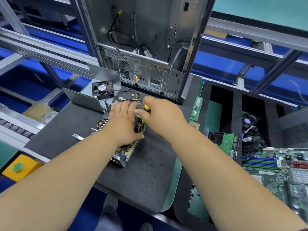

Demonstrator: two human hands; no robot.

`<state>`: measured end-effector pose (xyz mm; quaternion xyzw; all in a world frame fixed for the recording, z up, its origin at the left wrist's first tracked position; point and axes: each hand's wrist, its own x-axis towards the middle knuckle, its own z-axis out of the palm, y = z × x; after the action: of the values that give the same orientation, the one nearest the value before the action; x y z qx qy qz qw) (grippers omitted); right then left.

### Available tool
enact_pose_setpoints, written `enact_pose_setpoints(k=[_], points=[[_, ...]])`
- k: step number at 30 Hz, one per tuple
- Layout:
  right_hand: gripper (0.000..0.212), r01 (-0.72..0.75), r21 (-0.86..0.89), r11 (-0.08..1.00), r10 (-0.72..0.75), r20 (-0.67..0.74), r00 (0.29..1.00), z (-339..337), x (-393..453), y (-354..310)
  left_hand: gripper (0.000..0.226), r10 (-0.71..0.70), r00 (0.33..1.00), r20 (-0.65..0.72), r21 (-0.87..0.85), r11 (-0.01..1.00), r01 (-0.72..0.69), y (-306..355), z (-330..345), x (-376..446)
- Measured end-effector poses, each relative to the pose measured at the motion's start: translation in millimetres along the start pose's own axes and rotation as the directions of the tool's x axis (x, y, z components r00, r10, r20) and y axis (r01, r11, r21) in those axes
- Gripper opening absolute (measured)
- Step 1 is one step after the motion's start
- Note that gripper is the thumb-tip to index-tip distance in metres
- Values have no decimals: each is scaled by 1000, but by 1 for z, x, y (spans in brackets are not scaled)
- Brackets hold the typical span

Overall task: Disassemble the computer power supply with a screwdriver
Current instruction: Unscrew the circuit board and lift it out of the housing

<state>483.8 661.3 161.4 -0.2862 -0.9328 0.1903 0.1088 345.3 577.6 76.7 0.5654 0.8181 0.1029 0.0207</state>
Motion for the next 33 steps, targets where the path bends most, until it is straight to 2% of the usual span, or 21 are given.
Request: enact_pose_setpoints(k=[6,11,14,17,19,24,27,29,33], points=[[13,-30,194,981,9,107,994,-4,-1,6,123,-20,1000,-4,13,1000,20,2,0,-1],[4,26,195,981,-79,267,961,-19,0,12,122,-21,1000,-9,-3,1000,21,2,2,0],[9,51,71,996,-69,269,961,-22,4,12,123,-20,1000,-6,2,1000,20,1,3,0],[39,37,-229,973,-10,120,993,-18,5,9,124,-28,999,-17,-1,1000,28,2,3,0],[39,1,-276,961,18,66,998,-13,5,7,124,-25,999,-37,8,1000,25,2,3,0],[23,5,-66,998,2,97,995,-6,-1,6,126,-39,999,-28,37,999,40,4,2,0],[13,62,50,997,-70,184,980,-13,-7,3,127,-45,999,-6,32,998,46,4,2,0],[9,104,49,993,-113,260,959,-19,-4,3,127,-45,999,-2,25,999,45,4,3,0],[21,119,23,993,-120,298,947,-26,-4,4,124,-40,999,-14,16,999,40,4,3,1]])
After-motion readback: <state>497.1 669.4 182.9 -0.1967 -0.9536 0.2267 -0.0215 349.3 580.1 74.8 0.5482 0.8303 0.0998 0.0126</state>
